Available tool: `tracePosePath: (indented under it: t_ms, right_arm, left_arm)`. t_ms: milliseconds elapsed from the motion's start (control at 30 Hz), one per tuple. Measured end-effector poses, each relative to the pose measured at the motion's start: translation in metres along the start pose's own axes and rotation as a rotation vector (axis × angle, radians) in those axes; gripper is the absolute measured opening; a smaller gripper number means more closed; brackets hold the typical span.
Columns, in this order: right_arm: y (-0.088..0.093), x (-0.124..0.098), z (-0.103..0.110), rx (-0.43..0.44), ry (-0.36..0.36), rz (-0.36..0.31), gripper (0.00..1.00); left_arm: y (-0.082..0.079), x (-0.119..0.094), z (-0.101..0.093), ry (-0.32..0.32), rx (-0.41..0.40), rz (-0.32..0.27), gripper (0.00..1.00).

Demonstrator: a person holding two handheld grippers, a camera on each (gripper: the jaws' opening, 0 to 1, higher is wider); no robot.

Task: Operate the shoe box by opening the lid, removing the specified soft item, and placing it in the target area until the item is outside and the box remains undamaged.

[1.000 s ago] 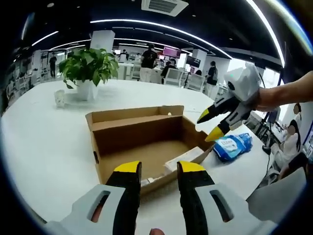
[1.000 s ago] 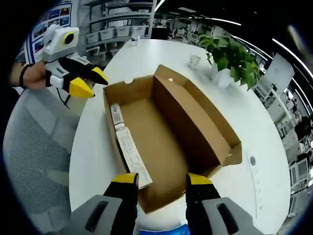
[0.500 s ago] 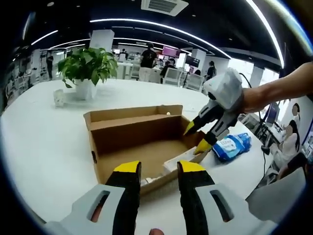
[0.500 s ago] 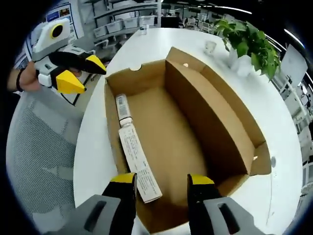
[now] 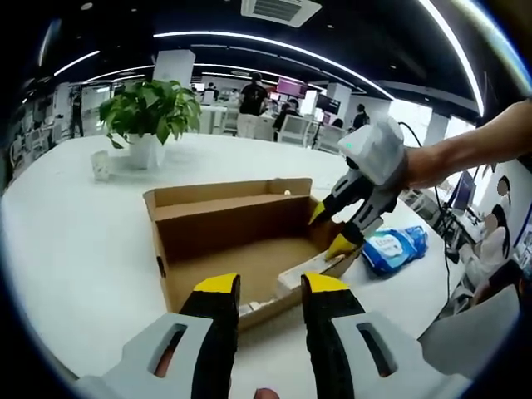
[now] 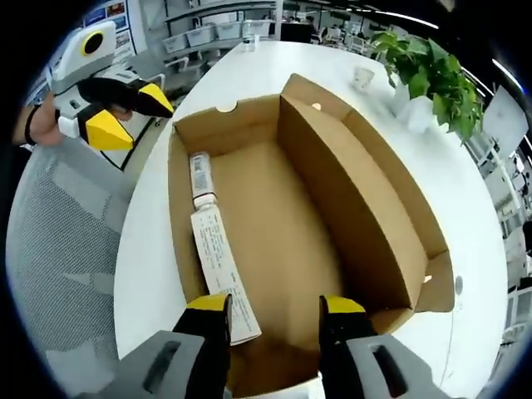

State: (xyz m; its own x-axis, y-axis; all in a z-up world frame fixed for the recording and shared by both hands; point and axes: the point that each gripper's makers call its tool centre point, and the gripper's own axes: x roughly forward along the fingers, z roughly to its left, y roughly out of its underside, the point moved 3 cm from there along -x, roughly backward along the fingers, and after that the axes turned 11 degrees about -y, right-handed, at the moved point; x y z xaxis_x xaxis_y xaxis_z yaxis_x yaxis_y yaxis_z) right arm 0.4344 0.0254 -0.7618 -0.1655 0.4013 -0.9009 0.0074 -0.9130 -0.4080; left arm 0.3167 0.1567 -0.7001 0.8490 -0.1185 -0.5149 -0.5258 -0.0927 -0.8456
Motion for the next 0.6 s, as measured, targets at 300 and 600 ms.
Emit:
tracePosePath:
  t_ms: [300, 600]
  right_arm:
    - [-0.010, 0.011, 0.014, -0.026, -0.092, 0.017, 0.42]
    - [-0.008, 0.004, 0.002, -0.108, -0.033, 0.048, 0.41]
  left_arm:
    - [0.001, 0.000, -0.002, 0.009, 0.003, 0.003, 0.29]
    - [0.001, 0.000, 0.000, 0.003, -0.004, 0.003, 0.29]
